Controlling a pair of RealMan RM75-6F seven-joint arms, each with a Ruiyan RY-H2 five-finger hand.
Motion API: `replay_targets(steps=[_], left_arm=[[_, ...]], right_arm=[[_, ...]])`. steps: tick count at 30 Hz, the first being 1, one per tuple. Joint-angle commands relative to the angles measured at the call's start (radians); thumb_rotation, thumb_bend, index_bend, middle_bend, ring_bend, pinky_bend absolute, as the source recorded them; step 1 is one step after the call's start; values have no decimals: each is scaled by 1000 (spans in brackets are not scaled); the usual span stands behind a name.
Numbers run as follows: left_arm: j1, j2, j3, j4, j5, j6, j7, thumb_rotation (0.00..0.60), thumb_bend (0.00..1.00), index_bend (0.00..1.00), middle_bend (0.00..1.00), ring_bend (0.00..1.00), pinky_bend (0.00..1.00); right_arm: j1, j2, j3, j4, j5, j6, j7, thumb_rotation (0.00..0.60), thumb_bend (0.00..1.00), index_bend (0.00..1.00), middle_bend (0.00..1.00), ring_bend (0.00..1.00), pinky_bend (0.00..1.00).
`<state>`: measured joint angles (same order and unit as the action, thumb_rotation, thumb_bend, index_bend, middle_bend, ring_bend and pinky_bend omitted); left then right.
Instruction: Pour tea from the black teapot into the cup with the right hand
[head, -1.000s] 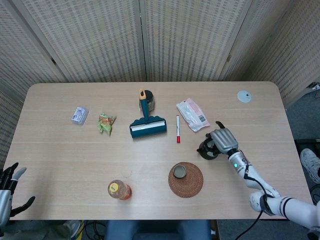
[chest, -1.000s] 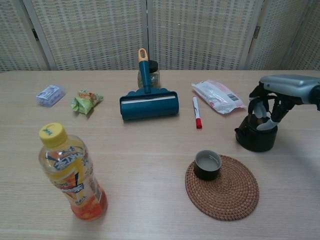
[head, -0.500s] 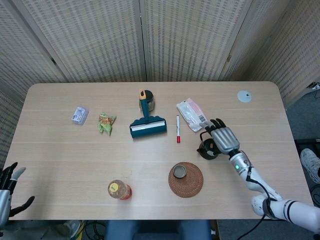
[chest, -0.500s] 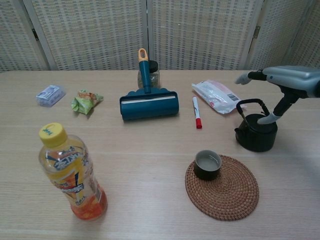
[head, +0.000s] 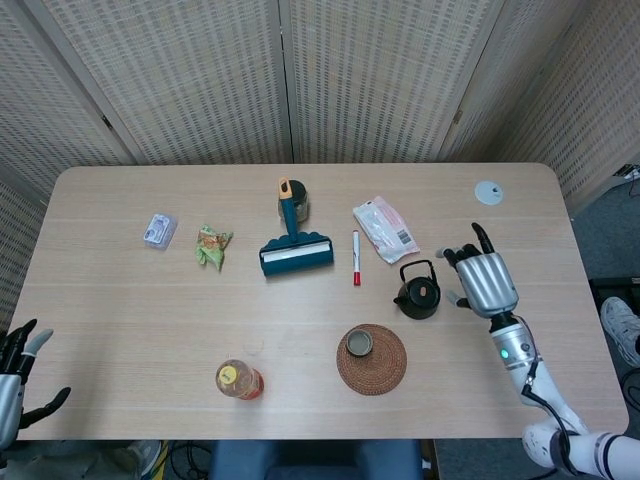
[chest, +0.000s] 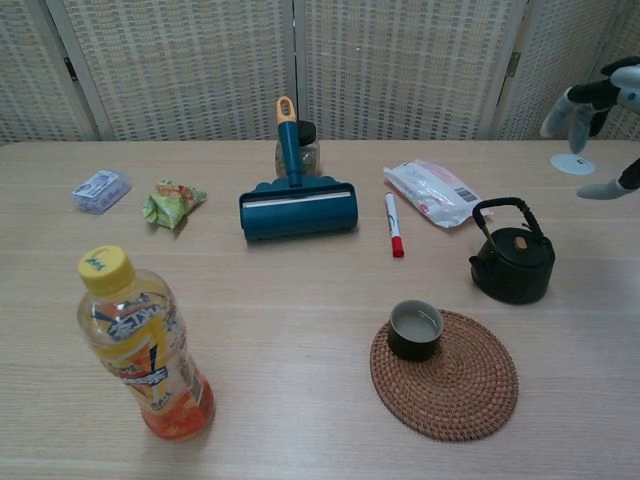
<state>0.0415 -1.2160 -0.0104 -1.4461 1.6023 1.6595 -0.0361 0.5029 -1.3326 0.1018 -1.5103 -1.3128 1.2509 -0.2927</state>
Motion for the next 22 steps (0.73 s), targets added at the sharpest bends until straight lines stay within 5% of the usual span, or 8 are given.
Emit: replay_targets(steps=[1, 11, 22], left_arm=[[-3, 2, 0, -3, 0, -5, 1, 600, 183, 149, 52, 80, 0], [-17, 10, -3, -21, 5, -14, 11, 600, 183, 149, 52, 79, 0], [-40, 7, -1, -41, 26, -31, 27, 600, 183, 149, 53, 79, 0]], right_arm=[[-60, 57, -26, -64, -37, 66, 1, 600, 112, 388, 498, 426, 256], [-241, 191, -110, -163, -117, 243, 71, 600, 112, 393, 514, 434, 351], [-383, 221, -168, -150, -198, 359, 153, 600, 112, 393, 514, 434, 351]])
